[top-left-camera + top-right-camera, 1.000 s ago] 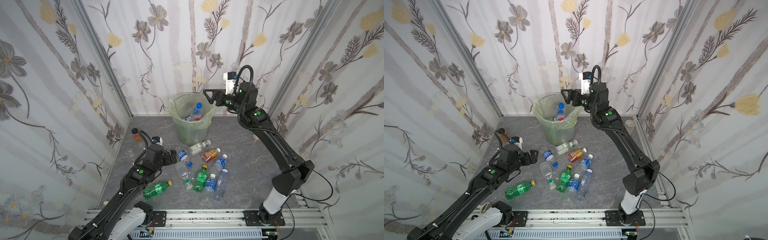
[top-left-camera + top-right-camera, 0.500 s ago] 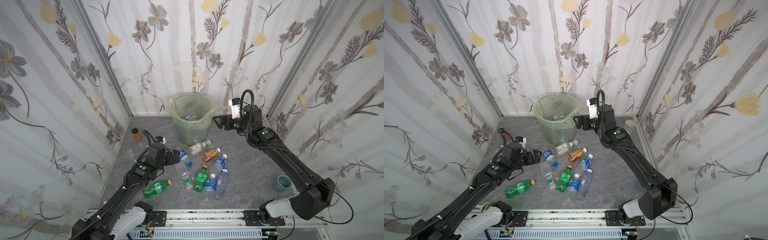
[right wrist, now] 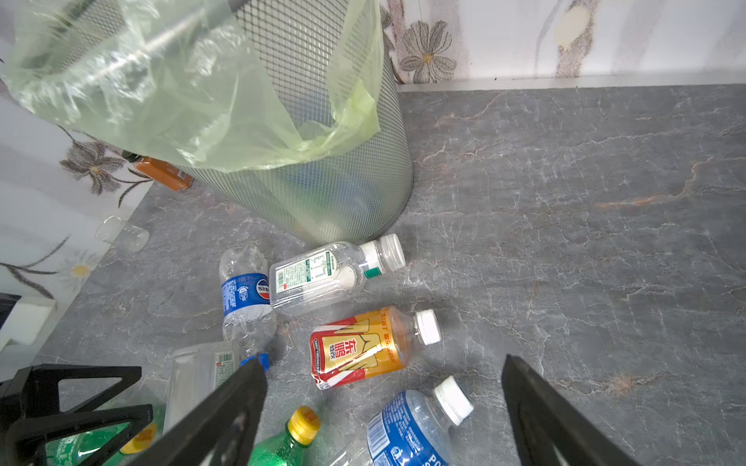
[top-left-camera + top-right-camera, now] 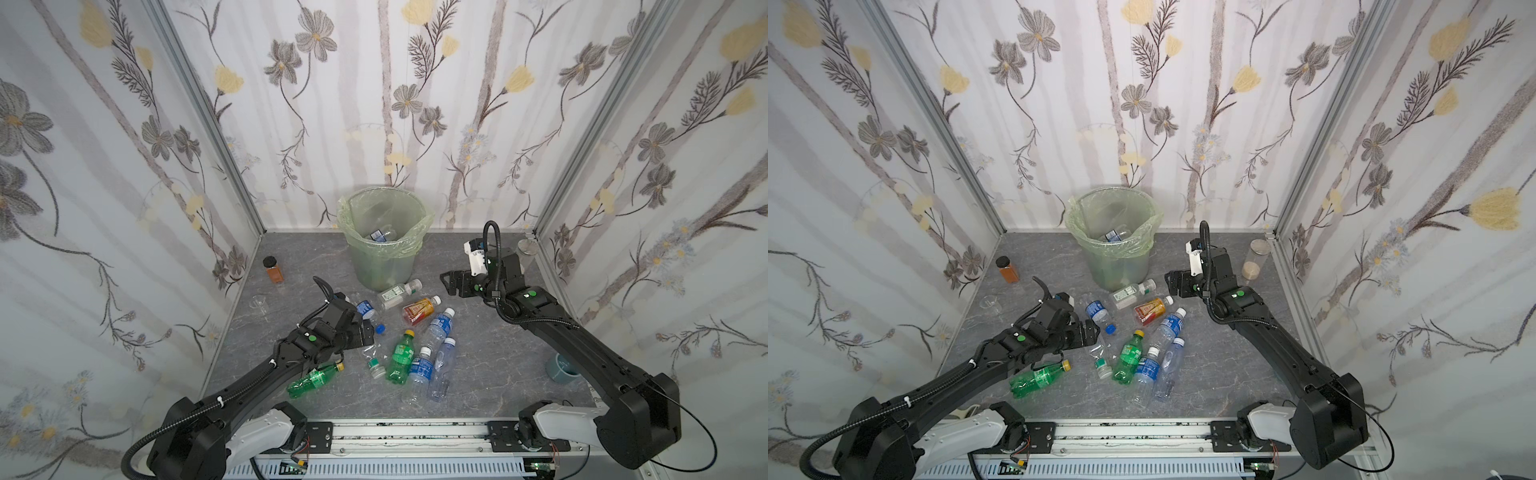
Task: Throw the plastic bottles in the bin
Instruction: 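Grasp the flat clear bottle with the left gripper while the right gripper withdraws, then carry the flat clear bottle with the left gripper and release it into the bin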
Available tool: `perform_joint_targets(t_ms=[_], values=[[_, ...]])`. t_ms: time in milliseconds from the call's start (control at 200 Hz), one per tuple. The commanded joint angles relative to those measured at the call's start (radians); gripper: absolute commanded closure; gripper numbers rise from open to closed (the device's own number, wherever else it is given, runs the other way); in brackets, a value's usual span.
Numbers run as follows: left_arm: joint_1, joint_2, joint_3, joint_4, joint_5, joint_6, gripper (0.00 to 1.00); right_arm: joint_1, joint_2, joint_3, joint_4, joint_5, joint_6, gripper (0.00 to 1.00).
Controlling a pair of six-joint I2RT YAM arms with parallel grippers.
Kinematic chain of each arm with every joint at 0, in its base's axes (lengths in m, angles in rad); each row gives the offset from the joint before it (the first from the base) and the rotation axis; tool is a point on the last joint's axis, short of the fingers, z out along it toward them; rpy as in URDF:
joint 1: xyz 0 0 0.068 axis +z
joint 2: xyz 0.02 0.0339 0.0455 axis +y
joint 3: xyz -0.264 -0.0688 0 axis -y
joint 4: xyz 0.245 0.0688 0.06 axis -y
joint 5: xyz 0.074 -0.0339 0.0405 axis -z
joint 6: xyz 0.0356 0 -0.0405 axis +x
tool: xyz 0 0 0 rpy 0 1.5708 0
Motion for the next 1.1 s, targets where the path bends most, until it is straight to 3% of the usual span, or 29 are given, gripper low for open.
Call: perform_joint_targets(t_ms=[0,335,630,754,909,1094], values=[[-0.047,0.047,-0.002,0.016,-0.108,-0.085,0.01,-0.004,0.003,-0.009,0.047,0.017,0.004,0.08],[-0.101,0.139,-0.005,0.071,-0.165,-0.142,0.18,-0.009,0.007,-0.031,0.06,0.01,-0.006,0.08],[-0.104,0.225,-0.042,0.137,-0.153,-0.165,0.22,-0.011,0.005,-0.048,0.068,0.003,-0.006,0.08],[-0.106,0.252,-0.044,0.146,-0.157,-0.173,0.32,-0.011,0.006,-0.048,0.068,0.003,-0.006,0.08],[-0.106,0.228,-0.059,0.146,-0.173,-0.196,0.42,-0.013,0.004,-0.062,0.07,0.01,-0.008,0.09],[-0.101,0.086,-0.089,0.141,-0.199,-0.209,0.48,-0.02,0.004,-0.095,0.07,0.016,-0.011,0.09]])
